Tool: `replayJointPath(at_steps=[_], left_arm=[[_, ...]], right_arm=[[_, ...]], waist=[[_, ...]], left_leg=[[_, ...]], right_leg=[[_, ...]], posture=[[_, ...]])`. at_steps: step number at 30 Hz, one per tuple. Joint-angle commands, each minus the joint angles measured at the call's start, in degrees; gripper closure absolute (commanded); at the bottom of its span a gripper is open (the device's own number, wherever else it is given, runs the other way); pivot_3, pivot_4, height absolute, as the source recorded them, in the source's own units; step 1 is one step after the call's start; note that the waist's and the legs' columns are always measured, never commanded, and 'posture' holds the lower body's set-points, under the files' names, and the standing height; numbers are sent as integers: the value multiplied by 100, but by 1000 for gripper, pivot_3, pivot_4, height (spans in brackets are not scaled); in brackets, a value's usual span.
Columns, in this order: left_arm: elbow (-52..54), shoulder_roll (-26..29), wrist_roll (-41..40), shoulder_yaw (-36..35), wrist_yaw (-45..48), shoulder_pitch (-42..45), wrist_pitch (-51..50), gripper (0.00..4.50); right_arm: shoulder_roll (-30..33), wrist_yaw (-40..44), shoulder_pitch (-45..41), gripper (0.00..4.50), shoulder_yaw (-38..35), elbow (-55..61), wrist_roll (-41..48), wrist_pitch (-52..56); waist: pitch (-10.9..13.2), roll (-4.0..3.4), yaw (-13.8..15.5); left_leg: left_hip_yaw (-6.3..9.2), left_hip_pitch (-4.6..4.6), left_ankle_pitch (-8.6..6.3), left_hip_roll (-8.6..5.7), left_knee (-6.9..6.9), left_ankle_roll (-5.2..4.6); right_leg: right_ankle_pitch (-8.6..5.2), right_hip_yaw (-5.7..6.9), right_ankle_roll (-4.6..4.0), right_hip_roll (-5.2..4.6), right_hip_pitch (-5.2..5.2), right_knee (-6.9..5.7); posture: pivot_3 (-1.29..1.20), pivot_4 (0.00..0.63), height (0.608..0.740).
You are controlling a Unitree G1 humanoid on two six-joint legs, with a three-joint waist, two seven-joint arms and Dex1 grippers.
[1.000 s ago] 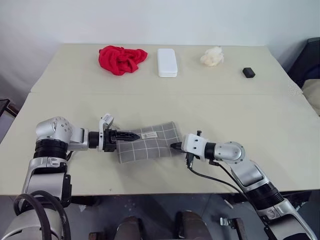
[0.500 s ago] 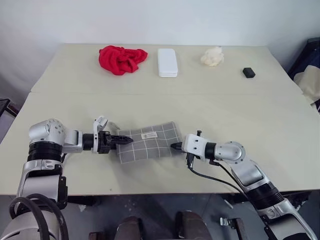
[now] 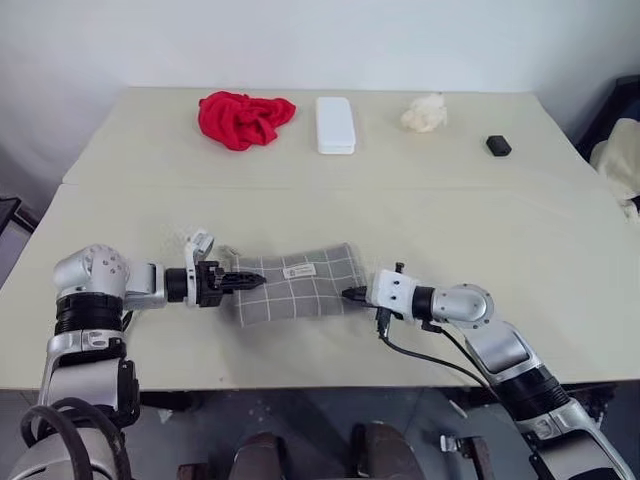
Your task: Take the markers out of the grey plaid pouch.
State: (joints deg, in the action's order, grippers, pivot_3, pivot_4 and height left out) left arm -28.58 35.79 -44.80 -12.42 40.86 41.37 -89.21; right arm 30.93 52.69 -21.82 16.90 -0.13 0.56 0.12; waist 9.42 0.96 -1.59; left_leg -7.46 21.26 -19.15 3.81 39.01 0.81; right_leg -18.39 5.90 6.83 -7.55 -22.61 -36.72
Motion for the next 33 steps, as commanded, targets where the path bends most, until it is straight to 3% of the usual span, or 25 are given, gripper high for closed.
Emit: replayJointPath(at_steps=[1, 6, 10, 11, 15, 19, 26, 28, 33], left_arm=[[1270, 213, -115, -264, 807, -423, 1431, 4477], [2640, 457, 972, 154, 2167, -1264, 4965, 4477], [2770, 238, 1998, 755, 2418, -1390, 7175, 4477], [2692, 146, 2220, 888, 2386, -1375, 7578, 4499], [2081, -429, 3080, 1174, 1910, -1094, 9579, 4500], [1201, -822, 3771, 1424, 1466, -698, 11077, 4500], [270, -958, 4522, 1791, 947, -363, 12359, 4500], [246, -945, 4547, 1895, 979, -367, 12497, 4500], [346, -930, 4497, 2084, 1106, -467, 12509, 4500]], right_arm=[[363, 321, 375, 4500, -647, 775, 789, 430], [1031, 261, 976, 4500, -2533, 2240, 3146, 2596], [1615, 178, 1184, 4500, -3403, 2488, 4026, 3658], [1689, 99, 1143, 4321, -3485, 2504, 4222, 3920], [1768, -249, 500, 3267, -3260, 2787, 4842, 4697], [1156, -1395, -777, 2016, -2935, 2627, 5771, 5803], [244, -2648, -2016, 2016, -2390, 2189, 6074, 6782], [124, -2682, -2199, 2016, -2159, 2106, 5819, 6712], [-165, -2310, -2605, 2016, -1377, 1858, 5044, 6123]], waist=[[11, 11, 4], [57, -20, 44], [58, -23, 175], [58, -22, 181], [59, -23, 202], [59, -22, 152], [58, -23, 161], [58, -23, 185], [58, -23, 168]], left_leg=[[4, 4, -1, 0, -1, 1], [35, 25, -1, 2, 6, 0], [36, 23, -6, 1, 5, -8], [27, 23, -7, 0, 5, -10], [19, 25, -12, -2, 6, -23], [19, 28, -11, 0, 8, -24], [7, 67, -12, -2, 13, -28], [10, 122, -11, -8, 25, -31], [10, 135, -11, -11, 24, -32]], right_leg=[[0, -1, 0, 0, -4, 2], [0, 1, 0, -6, -16, 19], [1, 11, 0, -2, -5, 61], [1, 16, 0, -2, 1, 67], [7, 10, 9, -10, -1, 73], [12, 11, 16, -10, -9, 70], [14, 31, 21, -11, -30, 52], [19, 33, 29, -12, -81, 47], [21, 39, 33, -10, -88, 55]], posture=[[0, 150, 740], [0, 150, 740], [0, 150, 740], [0, 150, 740], [0, 150, 740], [0, 150, 740], [0, 150, 740], [0, 150, 740], [0, 150, 740]])
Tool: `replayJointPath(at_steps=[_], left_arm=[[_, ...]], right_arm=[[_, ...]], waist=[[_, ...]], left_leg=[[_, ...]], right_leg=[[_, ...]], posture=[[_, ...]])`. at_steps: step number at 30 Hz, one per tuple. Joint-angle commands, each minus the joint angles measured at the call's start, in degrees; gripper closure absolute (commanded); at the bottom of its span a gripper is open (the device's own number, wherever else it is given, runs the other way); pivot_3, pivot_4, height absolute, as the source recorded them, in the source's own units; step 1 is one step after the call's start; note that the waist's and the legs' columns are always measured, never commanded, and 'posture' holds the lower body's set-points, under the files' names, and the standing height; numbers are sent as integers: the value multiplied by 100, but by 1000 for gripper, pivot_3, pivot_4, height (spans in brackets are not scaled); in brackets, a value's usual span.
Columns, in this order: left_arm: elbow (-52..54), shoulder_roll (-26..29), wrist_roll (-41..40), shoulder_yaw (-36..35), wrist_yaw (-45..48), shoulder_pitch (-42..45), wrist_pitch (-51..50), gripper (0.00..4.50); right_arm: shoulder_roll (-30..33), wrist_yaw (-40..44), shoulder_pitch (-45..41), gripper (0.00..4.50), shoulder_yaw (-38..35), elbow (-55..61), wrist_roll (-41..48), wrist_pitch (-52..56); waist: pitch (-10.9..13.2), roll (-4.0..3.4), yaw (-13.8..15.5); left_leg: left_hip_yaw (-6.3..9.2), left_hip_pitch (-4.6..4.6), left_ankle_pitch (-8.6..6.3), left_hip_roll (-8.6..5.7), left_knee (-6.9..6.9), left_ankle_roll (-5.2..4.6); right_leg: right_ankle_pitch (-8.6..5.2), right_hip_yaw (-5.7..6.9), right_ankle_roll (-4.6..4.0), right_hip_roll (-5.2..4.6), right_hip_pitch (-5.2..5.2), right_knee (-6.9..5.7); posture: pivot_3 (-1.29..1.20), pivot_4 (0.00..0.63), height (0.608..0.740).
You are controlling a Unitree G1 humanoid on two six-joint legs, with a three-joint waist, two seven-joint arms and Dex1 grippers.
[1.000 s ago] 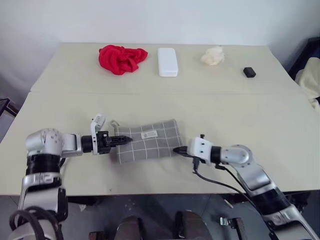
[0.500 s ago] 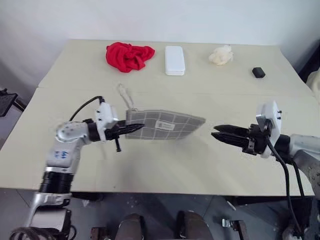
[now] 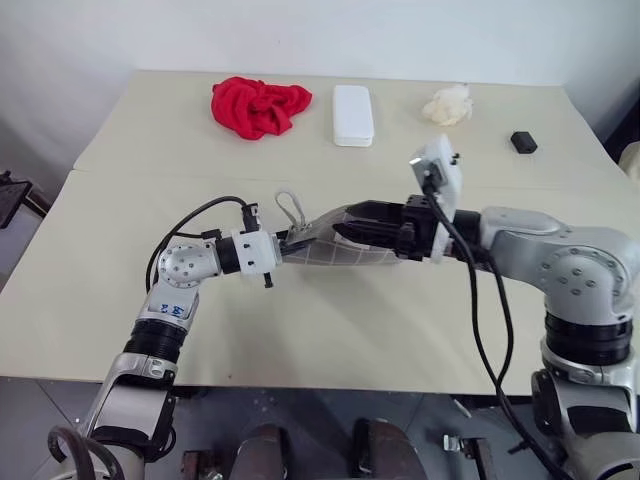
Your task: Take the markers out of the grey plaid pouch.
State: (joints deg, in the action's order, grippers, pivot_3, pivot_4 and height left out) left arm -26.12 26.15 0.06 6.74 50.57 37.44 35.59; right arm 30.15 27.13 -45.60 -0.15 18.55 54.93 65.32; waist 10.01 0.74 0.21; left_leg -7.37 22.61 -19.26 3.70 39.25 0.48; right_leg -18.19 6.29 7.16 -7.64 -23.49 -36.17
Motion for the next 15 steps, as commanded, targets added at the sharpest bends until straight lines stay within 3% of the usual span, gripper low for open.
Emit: replayJointPath(at_steps=[1, 12, 15], left_arm=[[126, 52, 2, 196, 157, -91, 30, 4500], [467, 103, -210, 211, 214, -241, -350, 4500], [547, 125, -281, 174, 216, -268, -470, 4500]], right_arm=[[-148, 309, -277, 2016, 424, -61, -488, -477], [-479, 940, -500, 2016, 837, -250, -1075, -952], [-428, 1231, -469, 2587, 889, -227, -1209, -1131]], waist=[[0, 0, -15], [0, 0, -29], [0, 0, -38]], left_leg=[[-1, 1, 0, 0, -2, 0], [1, 2, 0, 1, -2, 1], [1, 3, 0, 1, -1, 1]], right_leg=[[0, 1, 0, 0, 0, 3], [0, 5, 1, 2, 0, 2], [1, 5, 1, 2, 0, 2]], posture=[[0, 150, 740], [0, 150, 740], [0, 150, 740]])
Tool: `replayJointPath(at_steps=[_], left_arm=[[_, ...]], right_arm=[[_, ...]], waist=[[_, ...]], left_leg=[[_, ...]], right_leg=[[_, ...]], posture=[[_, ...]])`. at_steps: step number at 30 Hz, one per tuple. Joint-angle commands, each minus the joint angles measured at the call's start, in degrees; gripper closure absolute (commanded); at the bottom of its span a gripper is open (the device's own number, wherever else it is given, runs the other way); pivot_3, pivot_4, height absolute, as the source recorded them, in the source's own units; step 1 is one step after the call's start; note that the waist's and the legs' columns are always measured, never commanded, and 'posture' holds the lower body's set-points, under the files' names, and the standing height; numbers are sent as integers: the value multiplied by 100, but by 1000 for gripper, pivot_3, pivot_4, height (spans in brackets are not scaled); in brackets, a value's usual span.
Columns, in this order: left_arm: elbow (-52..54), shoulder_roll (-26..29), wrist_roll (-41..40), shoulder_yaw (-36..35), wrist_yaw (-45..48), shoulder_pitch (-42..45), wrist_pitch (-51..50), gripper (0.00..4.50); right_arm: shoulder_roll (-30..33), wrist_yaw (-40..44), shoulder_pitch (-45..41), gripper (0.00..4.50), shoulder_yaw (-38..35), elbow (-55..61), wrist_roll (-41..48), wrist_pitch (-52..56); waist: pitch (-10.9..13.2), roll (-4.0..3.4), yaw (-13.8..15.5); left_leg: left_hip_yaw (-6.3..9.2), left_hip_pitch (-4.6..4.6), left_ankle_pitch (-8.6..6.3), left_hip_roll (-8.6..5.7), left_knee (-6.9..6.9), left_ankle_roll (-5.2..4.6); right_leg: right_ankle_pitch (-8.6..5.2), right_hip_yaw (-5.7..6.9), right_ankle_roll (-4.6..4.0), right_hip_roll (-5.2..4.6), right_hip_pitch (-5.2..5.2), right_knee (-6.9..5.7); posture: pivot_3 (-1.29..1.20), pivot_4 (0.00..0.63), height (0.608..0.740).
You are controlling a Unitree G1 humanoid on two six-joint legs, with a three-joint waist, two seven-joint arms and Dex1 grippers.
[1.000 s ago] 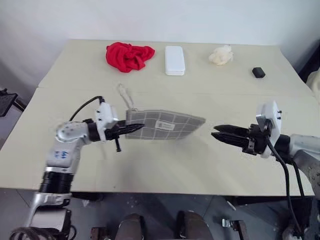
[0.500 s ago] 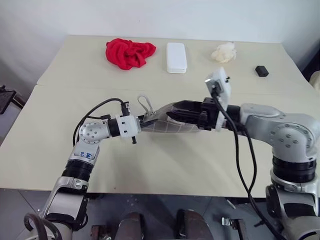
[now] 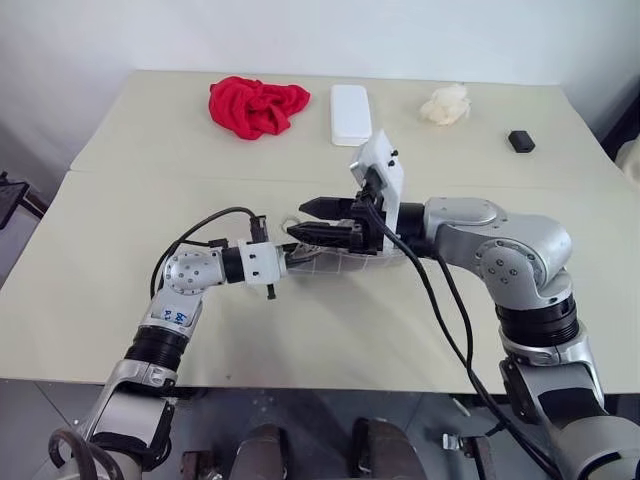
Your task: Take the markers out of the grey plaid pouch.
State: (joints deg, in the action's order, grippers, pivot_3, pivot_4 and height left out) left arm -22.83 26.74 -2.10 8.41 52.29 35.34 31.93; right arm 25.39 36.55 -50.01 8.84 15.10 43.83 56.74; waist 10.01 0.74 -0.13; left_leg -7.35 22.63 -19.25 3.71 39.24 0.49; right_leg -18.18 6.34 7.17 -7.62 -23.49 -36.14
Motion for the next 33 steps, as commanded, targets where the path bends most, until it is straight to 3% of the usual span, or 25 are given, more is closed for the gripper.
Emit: replayJointPath(at_steps=[1, 6, 15, 20, 33], left_arm=[[246, 72, -85, 6, 51, -73, -135, 4500], [402, 81, -229, -11, 101, -135, -273, 4500], [787, 141, -667, -57, 366, -366, -653, 4500], [1199, 295, -1093, -177, 579, -627, -1254, 4500], [1871, 459, -1966, -821, 345, -985, -2877, 4500]], right_arm=[[60, 343, -16, 2894, 29, 123, -189, -363], [-11, 410, 82, 4432, -9, 41, -547, -790], [-196, 70, 428, 4432, -560, -22, -676, -1082], [-291, -409, 429, 4432, -1301, -245, -577, -1133], [180, -847, 978, 4432, -2226, -259, -472, -1101]], waist=[[0, 0, -5], [0, 0, -8], [0, 0, -9], [0, 0, -12], [0, 0, 6]], left_leg=[[0, 0, 0, 0, 0, 0], [0, 0, 0, 1, 0, 1], [-1, -1, 1, 1, 0, 2], [0, -2, 2, 2, 0, 3], [-1, -3, 2, 2, -2, 4]], right_leg=[[0, 0, 0, 0, 0, 0], [0, 0, 0, 2, -1, -1], [0, 0, 0, 2, -1, -1], [0, 0, 0, 3, -1, -4], [0, -2, 0, 2, 0, -3]], posture=[[0, 150, 740], [0, 150, 740], [0, 150, 740], [0, 150, 740], [0, 150, 740]])
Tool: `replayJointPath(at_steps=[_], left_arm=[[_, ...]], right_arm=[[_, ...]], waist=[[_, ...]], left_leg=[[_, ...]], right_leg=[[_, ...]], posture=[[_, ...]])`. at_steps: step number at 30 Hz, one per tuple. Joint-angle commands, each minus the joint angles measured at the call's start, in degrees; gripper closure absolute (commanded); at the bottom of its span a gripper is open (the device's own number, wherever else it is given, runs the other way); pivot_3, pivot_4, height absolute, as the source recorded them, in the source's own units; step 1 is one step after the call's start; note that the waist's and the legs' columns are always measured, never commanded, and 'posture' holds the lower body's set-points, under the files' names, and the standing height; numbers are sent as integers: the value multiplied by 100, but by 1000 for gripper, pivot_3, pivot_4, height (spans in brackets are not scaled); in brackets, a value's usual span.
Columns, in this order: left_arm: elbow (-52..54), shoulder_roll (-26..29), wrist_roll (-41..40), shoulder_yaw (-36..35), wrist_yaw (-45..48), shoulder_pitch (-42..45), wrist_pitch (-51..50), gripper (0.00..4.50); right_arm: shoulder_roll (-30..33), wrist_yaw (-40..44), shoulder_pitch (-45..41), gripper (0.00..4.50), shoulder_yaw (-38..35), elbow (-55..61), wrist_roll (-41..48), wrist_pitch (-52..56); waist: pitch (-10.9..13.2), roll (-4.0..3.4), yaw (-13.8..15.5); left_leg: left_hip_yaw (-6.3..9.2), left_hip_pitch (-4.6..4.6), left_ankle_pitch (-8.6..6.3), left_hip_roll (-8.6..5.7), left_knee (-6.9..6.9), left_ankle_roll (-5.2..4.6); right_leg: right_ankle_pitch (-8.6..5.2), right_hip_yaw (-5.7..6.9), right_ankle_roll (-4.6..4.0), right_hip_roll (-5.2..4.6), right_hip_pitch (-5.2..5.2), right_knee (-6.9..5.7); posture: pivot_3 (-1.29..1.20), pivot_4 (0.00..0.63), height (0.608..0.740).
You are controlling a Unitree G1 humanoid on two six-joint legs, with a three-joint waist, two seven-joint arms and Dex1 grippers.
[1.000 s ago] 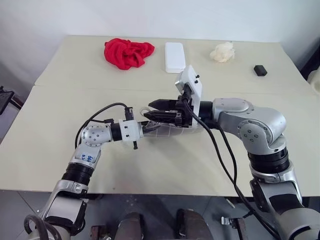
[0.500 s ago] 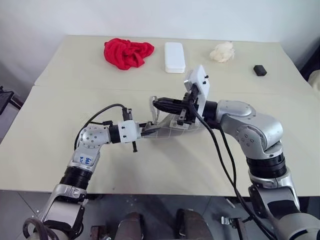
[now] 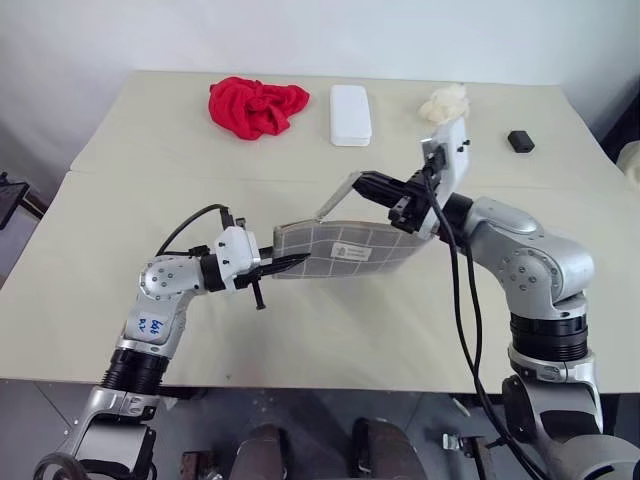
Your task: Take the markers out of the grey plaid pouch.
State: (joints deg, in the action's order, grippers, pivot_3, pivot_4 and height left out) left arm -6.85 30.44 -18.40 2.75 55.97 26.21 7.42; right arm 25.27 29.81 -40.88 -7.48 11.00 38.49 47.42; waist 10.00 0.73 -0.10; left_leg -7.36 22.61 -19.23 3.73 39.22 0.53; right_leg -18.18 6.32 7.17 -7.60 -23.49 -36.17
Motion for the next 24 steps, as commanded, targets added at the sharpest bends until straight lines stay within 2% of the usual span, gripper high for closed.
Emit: replayJointPath(at_steps=[1, 5, 9, 15, 20, 24], left_arm=[[354, 93, -517, -321, -19, -75, -724, 4500], [602, 277, -1092, -508, 219, -47, -1722, 4500], [708, 644, -1623, -657, 623, -21, -2608, 4500], [610, 772, -1707, -657, 900, 78, -2949, 4500], [524, 516, -1588, -499, 914, 290, -2903, 4500], [394, 274, -1461, -500, 807, 519, -2751, 4500]], right_arm=[[234, -156, 142, 4432, -680, 209, 101, -192], [327, -190, 391, 4432, -1060, 343, 258, -223], [766, -36, 856, 4432, -1390, 347, 162, -310], [1123, 123, 1412, 4432, -1660, 329, 186, -468], [1068, 105, 1549, 4432, -1669, 679, 705, -220], [1303, 590, 2132, 3563, -2052, 1003, 1255, -103]], waist=[[0, 0, 1], [0, 0, -9], [0, 0, -10], [0, 0, 2], [0, 0, 5], [0, 1, 89]], left_leg=[[0, 0, 0, 0, 0, 0], [0, -1, 0, 0, -1, 0], [-1, -3, 1, 1, -3, 1], [-6, -8, 1, 0, -3, 1], [-9, -10, 1, 0, -3, 2], [-6, -9, 1, -1, -2, 2]], right_leg=[[0, 0, 0, 0, 0, 0], [0, -1, 0, 1, 0, -1], [0, -3, 0, 3, -1, -1], [0, -10, 0, 3, 1, -1], [0, -13, 0, 3, 1, -2], [0, -11, 0, 4, 3, 1]], posture=[[0, 150, 740], [0, 150, 740], [0, 150, 740], [0, 150, 740], [0, 150, 740], [0, 150, 740]])
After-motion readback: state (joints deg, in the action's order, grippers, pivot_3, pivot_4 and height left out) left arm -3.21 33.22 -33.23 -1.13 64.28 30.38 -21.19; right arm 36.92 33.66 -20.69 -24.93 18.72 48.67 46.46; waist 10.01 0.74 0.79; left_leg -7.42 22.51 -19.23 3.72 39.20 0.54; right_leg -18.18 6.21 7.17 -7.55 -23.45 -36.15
